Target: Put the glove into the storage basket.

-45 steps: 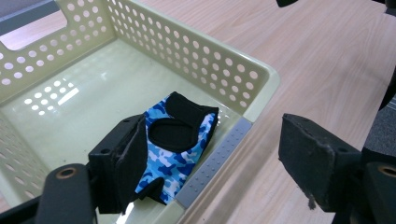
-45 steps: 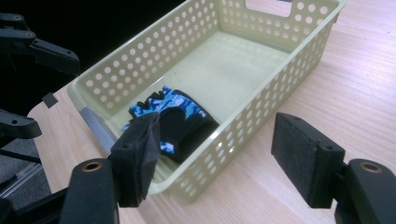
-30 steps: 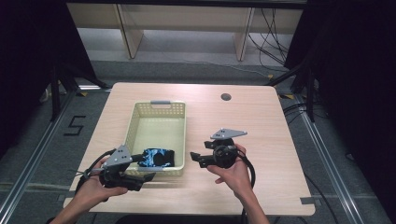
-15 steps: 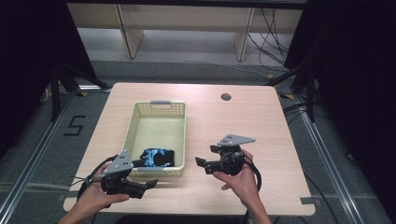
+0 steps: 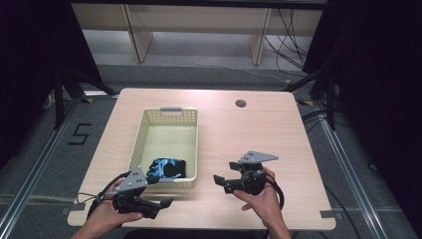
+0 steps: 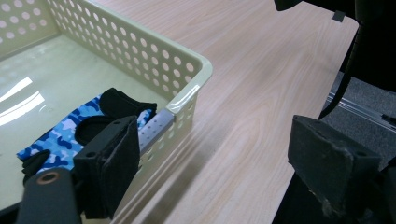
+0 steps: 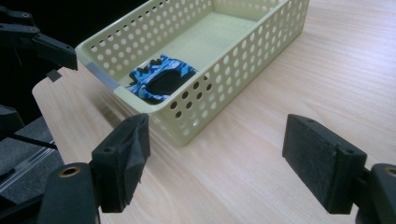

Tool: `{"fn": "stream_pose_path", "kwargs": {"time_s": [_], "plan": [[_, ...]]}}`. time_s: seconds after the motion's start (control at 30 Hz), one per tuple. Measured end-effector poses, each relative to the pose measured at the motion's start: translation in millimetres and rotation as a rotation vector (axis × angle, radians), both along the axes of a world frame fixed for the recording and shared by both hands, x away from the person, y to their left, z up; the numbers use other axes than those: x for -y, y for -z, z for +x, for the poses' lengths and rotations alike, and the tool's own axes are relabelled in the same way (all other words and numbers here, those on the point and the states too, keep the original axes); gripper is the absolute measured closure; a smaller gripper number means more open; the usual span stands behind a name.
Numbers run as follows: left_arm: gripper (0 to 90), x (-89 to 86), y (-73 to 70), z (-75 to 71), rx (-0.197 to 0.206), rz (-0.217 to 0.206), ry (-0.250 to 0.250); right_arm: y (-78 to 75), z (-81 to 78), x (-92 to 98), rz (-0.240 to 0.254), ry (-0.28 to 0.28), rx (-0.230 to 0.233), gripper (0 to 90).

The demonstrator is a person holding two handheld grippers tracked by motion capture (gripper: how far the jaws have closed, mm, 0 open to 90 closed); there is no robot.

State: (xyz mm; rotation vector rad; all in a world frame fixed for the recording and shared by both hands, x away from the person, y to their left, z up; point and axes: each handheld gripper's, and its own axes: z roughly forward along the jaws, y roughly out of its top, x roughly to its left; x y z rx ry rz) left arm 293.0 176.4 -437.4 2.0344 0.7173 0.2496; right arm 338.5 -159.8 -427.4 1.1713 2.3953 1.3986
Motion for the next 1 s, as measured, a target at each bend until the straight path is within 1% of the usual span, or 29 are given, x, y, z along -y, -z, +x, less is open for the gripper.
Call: {"fn": "stream_pose_path", "kwargs": {"time_s": [0.03,0.07,0.1,0.13,0.17,0.2,0.23,0.27,0.3,0.33,0.37,0.4,0.43,0.47,0.5,0.53,0.57,0.6,0.63,0.67,0.7,0.73,0.77,0.8,0.83,0.87,0.9,0.93,1.0], "plan": [[16.6,0.5,0.4,-0.4,0.000,0.004,0.013,0.8,0.4,1.1,-0.002,-0.006,0.009,24.4],[16.6,2.7,2.2,-1.9,0.000,-0.015,0.003,1.8,-0.6,0.9,0.010,-0.011,0.006,24.3],[16.6,3.3,2.3,-2.5,-0.006,-0.014,0.004,2.8,-0.6,2.1,0.007,-0.016,0.018,24.3],[16.6,2.8,1.6,-2.9,-0.004,0.011,0.014,3.0,-1.3,2.4,0.009,-0.016,0.017,24.3],[16.6,4.3,3.2,-3.7,0.009,0.002,0.014,3.1,-3.5,1.9,0.016,-0.009,0.003,24.2],[16.6,5.1,3.8,-5.0,-0.022,-0.006,0.018,3.5,-3.3,3.5,0.009,-0.019,0.010,24.2],[16.6,5.6,4.7,-5.2,-0.002,0.001,0.017,3.6,-5.2,3.5,0.003,-0.010,0.008,24.2],[16.6,6.2,5.1,-6.0,-0.005,0.005,0.029,4.2,-4.9,4.5,-0.001,-0.015,0.014,24.1],[16.6,7.4,6.3,-7.2,0.000,0.004,0.020,5.6,-4.3,4.5,0.003,-0.037,0.026,24.1],[16.6,8.2,7.2,-8.3,-0.003,0.001,0.020,5.8,-7.1,4.8,0.002,-0.014,0.009,24.1],[16.7,8.8,8.0,-8.8,-0.001,-0.001,0.026,6.9,-7.0,4.7,0.006,-0.026,0.009,24.1],[16.6,8.5,7.8,-9.2,-0.011,0.006,0.035,8.2,-8.6,4.7,0.013,-0.018,0.003,24.0],[16.6,9.6,8.7,-10.2,0.006,0.008,0.029,8.1,-9.3,5.5,0.002,-0.018,-0.004,24.0],[16.6,9.8,8.1,-11.1,0.000,0.018,0.032,10.8,-8.8,6.3,0.005,-0.034,0.013,23.9],[16.6,9.5,8.7,-10.6,0.012,0.022,0.047,11.6,-10.7,6.9,0.011,-0.025,0.000,23.9],[16.7,11.5,9.8,-13.1,0.010,0.009,0.033,11.9,-12.7,7.0,0.012,-0.021,-0.015,23.9],[16.7,11.2,9.9,-13.3,0.013,0.013,0.039,14.5,-11.8,10.0,0.002,-0.034,0.002,23.9],[16.7,10.2,10.0,-13.1,0.014,0.028,0.042,15.5,-12.5,11.4,0.005,-0.033,-0.002,23.9],[16.7,11.9,11.3,-14.2,0.000,0.004,0.037,16.2,-14.3,11.3,0.013,-0.020,-0.015,23.9],[16.7,11.1,11.4,-13.8,0.017,0.024,0.044,17.4,-13.0,13.6,0.007,-0.032,-0.003,23.9],[16.7,11.5,12.3,-14.3,0.005,0.024,0.046,17.9,-14.1,13.7,0.012,-0.027,-0.010,23.9],[16.7,12.0,14.5,-15.1,0.006,0.015,0.036,19.0,-14.7,15.4,0.010,-0.031,-0.005,23.9],[16.7,11.7,15.4,-15.3,0.003,0.020,0.042,20.0,-14.9,17.0,0.009,-0.035,-0.002,23.9],[16.7,11.3,16.9,-15.2,0.008,0.022,0.053,20.7,-16.1,18.0,0.010,-0.032,0.000,23.9],[16.7,11.2,17.4,-17.0,-0.020,0.027,0.039,21.7,-18.2,18.1,0.016,-0.028,-0.003,23.8],[16.7,11.2,19.4,-17.4,-0.006,0.021,0.037,22.9,-18.5,19.4,0.014,-0.035,-0.003,23.7],[16.7,10.9,20.5,-17.7,-0.006,0.024,0.042,24.1,-20.0,20.3,0.014,-0.032,-0.005,23.6],[16.7,11.0,22.1,-18.6,-0.003,0.019,0.042,24.2,-23.0,20.6,0.012,-0.021,-0.025,23.6],[16.7,10.6,25.0,-20.5,-0.015,0.025,0.033,27.7,-23.2,22.7,0.009,-0.038,-0.014,23.6]]}}
